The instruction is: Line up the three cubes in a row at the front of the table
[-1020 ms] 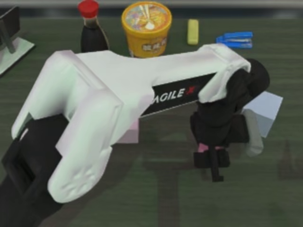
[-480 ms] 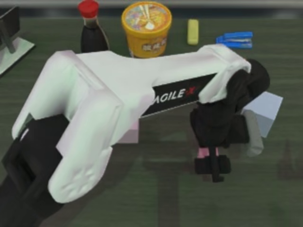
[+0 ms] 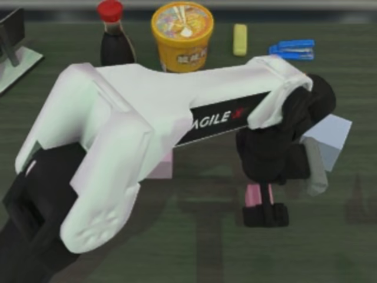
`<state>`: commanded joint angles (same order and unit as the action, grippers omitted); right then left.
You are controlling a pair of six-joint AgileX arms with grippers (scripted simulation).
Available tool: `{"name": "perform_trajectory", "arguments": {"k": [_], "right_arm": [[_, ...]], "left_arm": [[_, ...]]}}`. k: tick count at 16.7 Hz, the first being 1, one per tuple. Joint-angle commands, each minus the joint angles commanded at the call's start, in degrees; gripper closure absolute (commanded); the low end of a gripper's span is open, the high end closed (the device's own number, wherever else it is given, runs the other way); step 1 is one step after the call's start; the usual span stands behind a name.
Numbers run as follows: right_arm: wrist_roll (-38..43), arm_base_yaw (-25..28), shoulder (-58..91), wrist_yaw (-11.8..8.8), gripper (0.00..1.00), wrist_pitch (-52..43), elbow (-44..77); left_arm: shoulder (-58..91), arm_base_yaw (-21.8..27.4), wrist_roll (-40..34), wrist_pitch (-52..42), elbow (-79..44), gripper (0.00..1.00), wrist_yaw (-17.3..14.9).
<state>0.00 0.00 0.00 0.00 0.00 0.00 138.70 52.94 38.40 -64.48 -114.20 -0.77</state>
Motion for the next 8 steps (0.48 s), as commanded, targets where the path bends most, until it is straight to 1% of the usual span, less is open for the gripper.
{"name": "perform_trajectory", "arguments": {"k": [4, 8], "right_arm": [[0.00, 0.00, 0.00, 0.00, 0.00, 0.00, 0.00], [0.00, 0.00, 0.00, 0.00, 0.00, 0.00, 0.00]], "left_arm": [[-0.07, -0.19, 0.03, -1.00, -0.99, 0.00, 0.02], [-0.80, -0.85, -0.07, -8.82, -7.70, 0.00, 0.10]]}}
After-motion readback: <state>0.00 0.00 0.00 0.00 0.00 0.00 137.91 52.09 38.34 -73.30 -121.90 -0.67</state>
